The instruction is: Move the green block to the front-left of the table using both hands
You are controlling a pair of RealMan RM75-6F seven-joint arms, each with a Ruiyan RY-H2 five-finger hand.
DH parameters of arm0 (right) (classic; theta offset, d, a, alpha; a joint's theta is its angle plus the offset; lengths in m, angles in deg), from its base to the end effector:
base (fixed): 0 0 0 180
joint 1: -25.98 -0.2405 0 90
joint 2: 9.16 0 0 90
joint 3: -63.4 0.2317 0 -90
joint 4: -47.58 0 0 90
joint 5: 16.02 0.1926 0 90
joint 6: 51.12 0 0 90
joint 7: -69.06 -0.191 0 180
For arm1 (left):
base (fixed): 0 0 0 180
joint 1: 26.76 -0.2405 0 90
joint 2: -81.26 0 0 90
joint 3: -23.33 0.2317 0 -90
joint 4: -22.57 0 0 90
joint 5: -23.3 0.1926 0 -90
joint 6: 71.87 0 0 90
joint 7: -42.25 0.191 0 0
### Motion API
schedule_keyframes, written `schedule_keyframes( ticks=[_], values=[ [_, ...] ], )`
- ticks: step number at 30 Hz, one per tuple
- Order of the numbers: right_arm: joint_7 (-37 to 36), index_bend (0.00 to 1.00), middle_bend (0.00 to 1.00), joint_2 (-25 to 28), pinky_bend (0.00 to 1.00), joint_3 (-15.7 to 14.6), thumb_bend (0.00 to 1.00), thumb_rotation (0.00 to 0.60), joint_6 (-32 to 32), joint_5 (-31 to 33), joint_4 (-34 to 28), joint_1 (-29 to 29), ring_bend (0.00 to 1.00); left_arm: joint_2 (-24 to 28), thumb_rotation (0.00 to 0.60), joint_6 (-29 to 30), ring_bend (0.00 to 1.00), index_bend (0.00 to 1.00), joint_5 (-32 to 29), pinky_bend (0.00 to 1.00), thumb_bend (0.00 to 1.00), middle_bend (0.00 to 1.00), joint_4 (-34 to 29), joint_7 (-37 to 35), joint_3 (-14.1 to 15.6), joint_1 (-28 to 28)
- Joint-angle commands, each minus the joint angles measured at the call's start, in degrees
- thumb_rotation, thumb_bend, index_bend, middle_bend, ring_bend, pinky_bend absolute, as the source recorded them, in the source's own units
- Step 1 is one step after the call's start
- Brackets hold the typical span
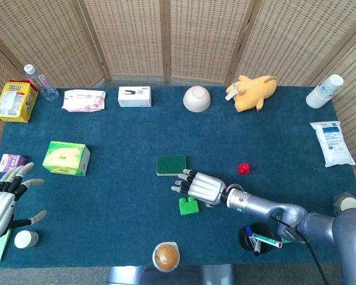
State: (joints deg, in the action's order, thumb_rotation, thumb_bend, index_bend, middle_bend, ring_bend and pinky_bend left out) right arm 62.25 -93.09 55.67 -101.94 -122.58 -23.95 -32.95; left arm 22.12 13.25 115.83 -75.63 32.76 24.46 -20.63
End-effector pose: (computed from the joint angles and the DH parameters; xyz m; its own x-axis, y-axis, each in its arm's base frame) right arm -0.0825 -0.3284 -0.0537 0.8113 -0.0578 0.5818 -0.2735 -0.9170 0.2903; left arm -0.2521 0.2142 0.1602 0.2394 0.0847 0.9672 0.9653 -0.1274 -0.2278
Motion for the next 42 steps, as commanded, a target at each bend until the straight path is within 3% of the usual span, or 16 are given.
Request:
schedule_keyframes(
  ticks=[1,12,35,42],
  values=[
    [-1.38,0.0,0.15,-1.14,0.15,-0.44,0.0,0.6,-0.36,-0.65,1.17,-0.57,0.09,-0.05,0.563,-0.07,0.0,0.28,-0.04,0.0,0.23,0.03,0.07,-0.03,0.02,0.01],
    [-1.25,0.0,0.15,-3.02,0.15,1.96,0.0,0.6,1.11,2.35,-0.02,-1.47,0.09,-0.43,0.552,-0.12,0.0,0.27,-0.23,0.0,0.23,0.03,1.79,-1.75,-0.1,0.1],
    [11.23,0.0,0.15,-7.55,0.15,8.67,0.0,0.6,8.33,12.77,-7.35,-2.28,0.09,-0.97,0.56,1.63,0.0,0.27,-0.22,0.0,0.23,0.02,6.63,-7.15,0.57,-1.38],
    [15.56,0.0,0.15,-6.74,0.15,10.55,0.0,0.6,10.52,17.09,-10.35,-2.31,0.09,-1.01,0.56,1.81,0.0,0.27,0.2,0.0,0.23,0.02,7.17,-7.85,0.72,-1.45]
  ],
)
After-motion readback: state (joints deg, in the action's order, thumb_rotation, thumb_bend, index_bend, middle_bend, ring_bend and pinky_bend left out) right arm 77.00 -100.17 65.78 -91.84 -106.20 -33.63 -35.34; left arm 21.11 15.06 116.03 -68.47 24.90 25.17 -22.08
